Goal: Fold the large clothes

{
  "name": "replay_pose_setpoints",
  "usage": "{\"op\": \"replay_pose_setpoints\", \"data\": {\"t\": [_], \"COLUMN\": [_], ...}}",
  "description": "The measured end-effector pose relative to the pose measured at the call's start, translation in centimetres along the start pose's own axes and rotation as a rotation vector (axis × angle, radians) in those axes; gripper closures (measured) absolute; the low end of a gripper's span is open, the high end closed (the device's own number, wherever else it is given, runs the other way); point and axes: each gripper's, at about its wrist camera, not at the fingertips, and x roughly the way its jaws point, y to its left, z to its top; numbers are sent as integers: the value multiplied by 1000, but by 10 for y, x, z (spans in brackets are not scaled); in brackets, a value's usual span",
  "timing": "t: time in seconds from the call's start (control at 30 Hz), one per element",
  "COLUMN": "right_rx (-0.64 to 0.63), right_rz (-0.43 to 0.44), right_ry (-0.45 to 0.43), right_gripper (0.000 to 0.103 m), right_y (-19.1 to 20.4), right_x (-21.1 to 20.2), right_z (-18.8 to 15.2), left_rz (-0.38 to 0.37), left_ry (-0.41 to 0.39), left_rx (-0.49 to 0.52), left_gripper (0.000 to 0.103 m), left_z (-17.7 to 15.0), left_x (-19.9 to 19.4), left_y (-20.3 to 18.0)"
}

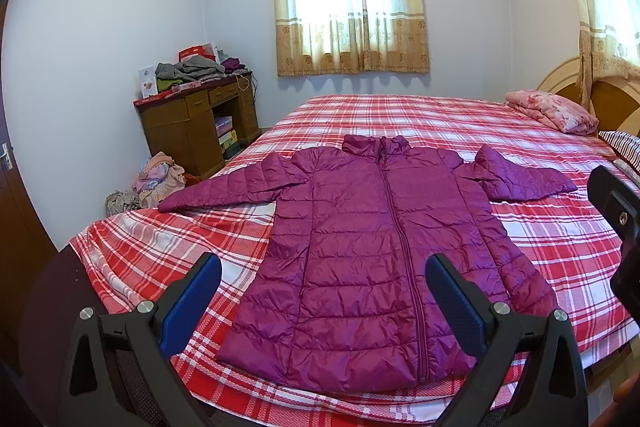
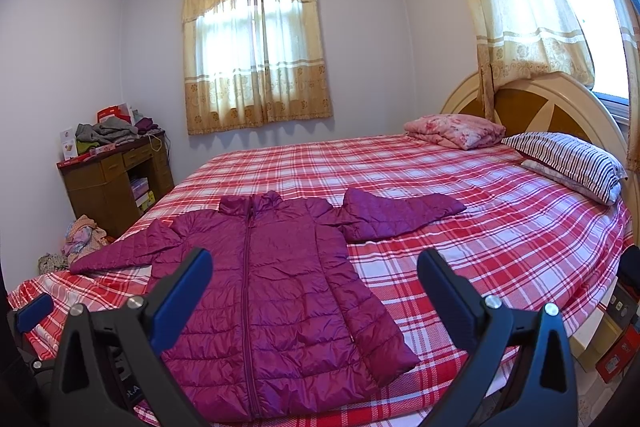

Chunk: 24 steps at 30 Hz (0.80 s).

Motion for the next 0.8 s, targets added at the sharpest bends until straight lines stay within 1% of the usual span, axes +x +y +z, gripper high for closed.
{"op": "replay_pose_setpoints", "data": {"t": [0.8], "right_rx": [-1], "right_rz": [4], "right_ry": [21], "right_gripper": [0], "right_y": [2], "right_x": [1], "right_z": [-3], "left_rz": [6], "left_ry": [4], "left_rx": [1], "left_gripper": [1], "left_z": [0], "left_x": [-3], "left_y": [2]}}
